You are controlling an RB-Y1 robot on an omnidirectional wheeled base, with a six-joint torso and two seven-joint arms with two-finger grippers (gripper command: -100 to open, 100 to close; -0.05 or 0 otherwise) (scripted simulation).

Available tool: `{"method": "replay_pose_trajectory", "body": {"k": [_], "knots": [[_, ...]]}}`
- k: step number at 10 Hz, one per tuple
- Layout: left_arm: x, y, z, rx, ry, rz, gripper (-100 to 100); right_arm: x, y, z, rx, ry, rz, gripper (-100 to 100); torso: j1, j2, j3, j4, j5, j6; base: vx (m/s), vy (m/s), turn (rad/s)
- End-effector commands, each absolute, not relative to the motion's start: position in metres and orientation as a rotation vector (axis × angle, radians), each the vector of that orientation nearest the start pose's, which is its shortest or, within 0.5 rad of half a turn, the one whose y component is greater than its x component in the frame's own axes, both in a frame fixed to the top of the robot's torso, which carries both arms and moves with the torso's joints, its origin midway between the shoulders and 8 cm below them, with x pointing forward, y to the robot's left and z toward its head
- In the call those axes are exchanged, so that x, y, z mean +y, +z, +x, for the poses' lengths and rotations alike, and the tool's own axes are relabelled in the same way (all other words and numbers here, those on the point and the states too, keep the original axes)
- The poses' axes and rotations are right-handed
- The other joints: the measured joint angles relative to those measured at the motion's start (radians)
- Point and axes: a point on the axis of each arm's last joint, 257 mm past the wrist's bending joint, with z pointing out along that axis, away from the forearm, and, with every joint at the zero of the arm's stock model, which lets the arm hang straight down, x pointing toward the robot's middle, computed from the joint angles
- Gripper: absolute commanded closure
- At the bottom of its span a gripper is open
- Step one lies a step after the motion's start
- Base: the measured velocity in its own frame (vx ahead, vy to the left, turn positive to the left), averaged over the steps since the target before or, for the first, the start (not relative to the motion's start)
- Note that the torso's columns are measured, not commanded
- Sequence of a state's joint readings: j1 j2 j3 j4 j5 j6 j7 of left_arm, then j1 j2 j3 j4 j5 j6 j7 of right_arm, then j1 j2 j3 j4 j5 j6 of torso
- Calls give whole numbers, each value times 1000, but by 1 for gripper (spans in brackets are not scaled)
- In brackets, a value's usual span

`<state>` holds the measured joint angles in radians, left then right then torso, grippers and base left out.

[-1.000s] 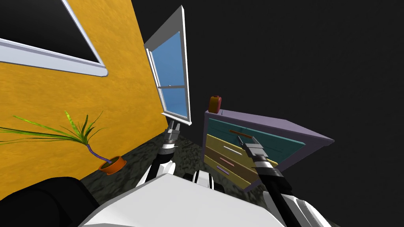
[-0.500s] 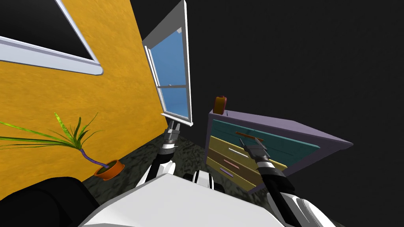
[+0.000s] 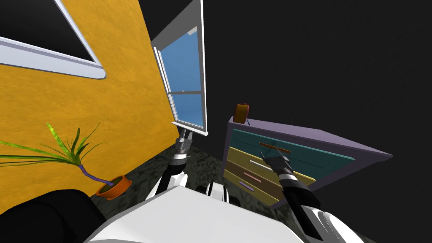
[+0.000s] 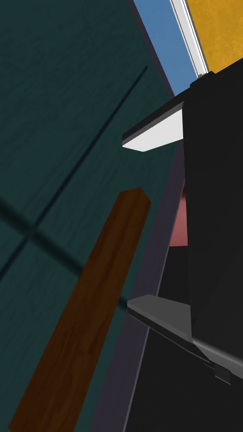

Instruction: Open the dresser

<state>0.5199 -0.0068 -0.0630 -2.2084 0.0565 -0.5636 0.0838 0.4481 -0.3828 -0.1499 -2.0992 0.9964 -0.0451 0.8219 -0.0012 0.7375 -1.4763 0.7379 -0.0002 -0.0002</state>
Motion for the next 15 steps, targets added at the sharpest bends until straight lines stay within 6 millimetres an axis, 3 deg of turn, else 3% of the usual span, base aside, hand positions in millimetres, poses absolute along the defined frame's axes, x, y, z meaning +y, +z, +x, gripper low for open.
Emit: {"method": "replay_pose_trajectory", "body": {"k": [1,2,7,13,14,15], "knots": [[270,-2,347,562,-1461,-762,0,-387,-134,419,1397,-774,-598,-100,0,-1,0,0,0,0,41,131,-57],[270,-2,347,562,-1461,-762,0,-387,-134,419,1394,-786,-609,-100,2,0,0,0,0,0,29,102,-23],[270,-2,347,562,-1461,-762,0,-428,-138,420,1368,-1083,-813,-100,0,0,0,0,0,0,24,116,-32],[270,-2,347,562,-1461,-762,0,-466,-127,420,1286,-1383,-1031,-100,-1,0,0,0,0,0,19,111,-31],[270,-2,347,562,-1461,-762,0,-462,-129,421,1298,-1350,-1008,-100,0,1,1,0,0,0,5,37,-9],[270,-2,347,562,-1461,-762,0,-471,-121,419,1291,-1355,-1017,-100,-1,2,1,0,0,0,96,29,-41]]}}
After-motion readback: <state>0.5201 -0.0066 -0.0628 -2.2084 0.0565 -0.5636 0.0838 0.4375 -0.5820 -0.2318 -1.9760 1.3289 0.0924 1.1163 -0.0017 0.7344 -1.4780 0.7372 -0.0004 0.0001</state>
